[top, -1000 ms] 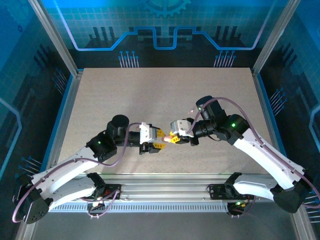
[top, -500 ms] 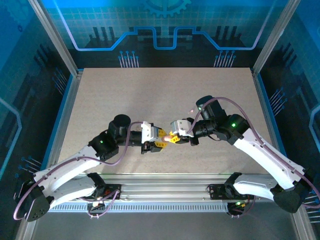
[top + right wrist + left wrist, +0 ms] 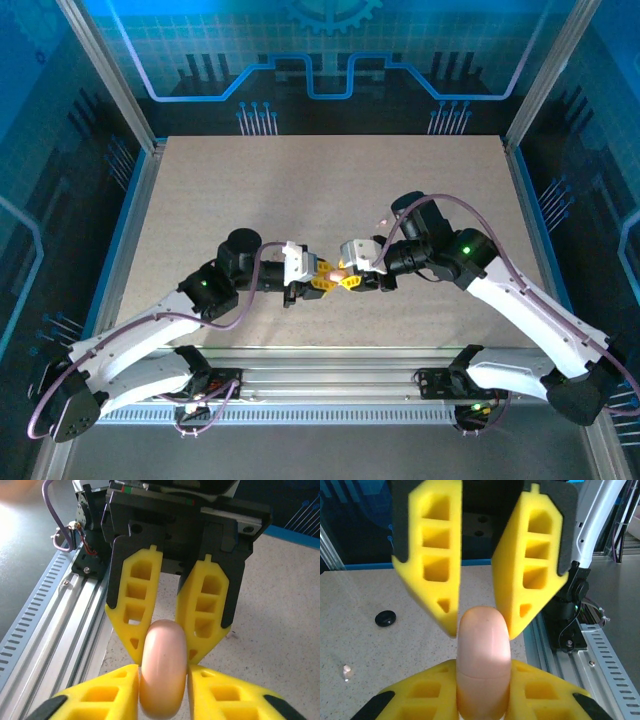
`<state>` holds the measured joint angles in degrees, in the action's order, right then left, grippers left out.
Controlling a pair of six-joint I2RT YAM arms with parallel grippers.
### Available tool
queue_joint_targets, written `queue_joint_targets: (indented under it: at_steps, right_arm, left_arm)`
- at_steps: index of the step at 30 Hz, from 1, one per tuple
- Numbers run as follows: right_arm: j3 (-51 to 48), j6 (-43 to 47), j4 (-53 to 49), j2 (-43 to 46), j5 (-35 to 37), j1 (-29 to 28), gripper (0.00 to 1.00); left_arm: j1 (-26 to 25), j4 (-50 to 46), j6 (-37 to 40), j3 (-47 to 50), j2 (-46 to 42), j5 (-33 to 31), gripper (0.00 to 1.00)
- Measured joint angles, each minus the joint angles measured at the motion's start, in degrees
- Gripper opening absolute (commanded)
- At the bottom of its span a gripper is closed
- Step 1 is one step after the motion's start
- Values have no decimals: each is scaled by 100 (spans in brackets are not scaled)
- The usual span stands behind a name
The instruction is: Insert the wireless bluetooth earbuds into the charging case
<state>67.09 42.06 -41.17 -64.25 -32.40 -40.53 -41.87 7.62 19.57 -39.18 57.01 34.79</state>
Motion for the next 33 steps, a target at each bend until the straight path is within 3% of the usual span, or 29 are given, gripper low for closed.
queue_joint_targets:
  at_steps: [4, 17, 33]
  right_arm:
    - [-35, -33, 125, 0, 15, -2, 55]
    - [-68, -116, 337, -15, 98, -4, 53]
    - [-151, -535, 575, 68, 798, -72, 52]
  left_arm:
    - [0, 0, -11, 0, 4, 0, 18]
    - [-4, 0, -13, 0, 4, 0, 18]
    - [2, -22, -13, 0, -7, -302, 17]
